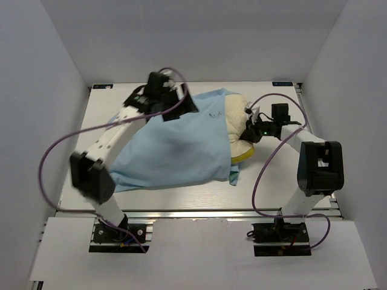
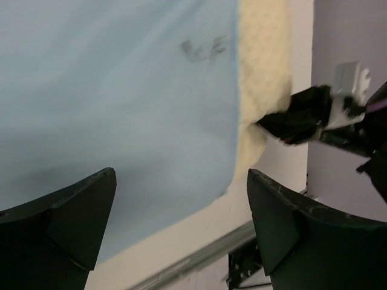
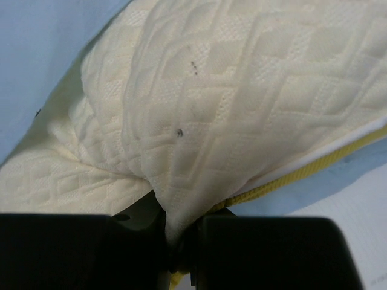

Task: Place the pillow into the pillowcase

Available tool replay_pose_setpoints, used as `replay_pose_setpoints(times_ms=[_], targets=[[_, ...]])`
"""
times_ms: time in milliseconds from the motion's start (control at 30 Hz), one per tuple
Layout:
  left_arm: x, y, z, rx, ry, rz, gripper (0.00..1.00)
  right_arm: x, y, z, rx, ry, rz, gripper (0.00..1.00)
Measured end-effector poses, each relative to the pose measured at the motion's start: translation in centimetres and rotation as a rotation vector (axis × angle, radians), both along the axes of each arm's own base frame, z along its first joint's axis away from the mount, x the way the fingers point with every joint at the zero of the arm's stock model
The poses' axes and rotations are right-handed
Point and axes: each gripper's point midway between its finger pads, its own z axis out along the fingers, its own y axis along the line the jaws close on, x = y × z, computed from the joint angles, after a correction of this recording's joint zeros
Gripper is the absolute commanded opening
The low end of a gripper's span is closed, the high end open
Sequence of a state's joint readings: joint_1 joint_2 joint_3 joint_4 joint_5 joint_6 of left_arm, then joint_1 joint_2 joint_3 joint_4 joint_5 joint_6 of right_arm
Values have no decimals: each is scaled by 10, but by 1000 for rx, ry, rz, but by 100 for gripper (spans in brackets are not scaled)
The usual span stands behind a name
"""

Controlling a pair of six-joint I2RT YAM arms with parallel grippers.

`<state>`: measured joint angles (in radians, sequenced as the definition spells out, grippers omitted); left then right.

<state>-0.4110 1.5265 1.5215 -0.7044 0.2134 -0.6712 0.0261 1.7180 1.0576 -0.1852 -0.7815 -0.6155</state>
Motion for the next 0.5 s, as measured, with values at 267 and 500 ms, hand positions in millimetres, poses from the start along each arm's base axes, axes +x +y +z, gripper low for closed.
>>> replay_pose_setpoints(times_ms=[267,500], targets=[[112,-101,-30,80,-56,-107,98,-11,34,-1,-47,-49,117,0],[157,-102,-79,129,-96,-80,98,-14,33,-3,-83,-58,144,9]])
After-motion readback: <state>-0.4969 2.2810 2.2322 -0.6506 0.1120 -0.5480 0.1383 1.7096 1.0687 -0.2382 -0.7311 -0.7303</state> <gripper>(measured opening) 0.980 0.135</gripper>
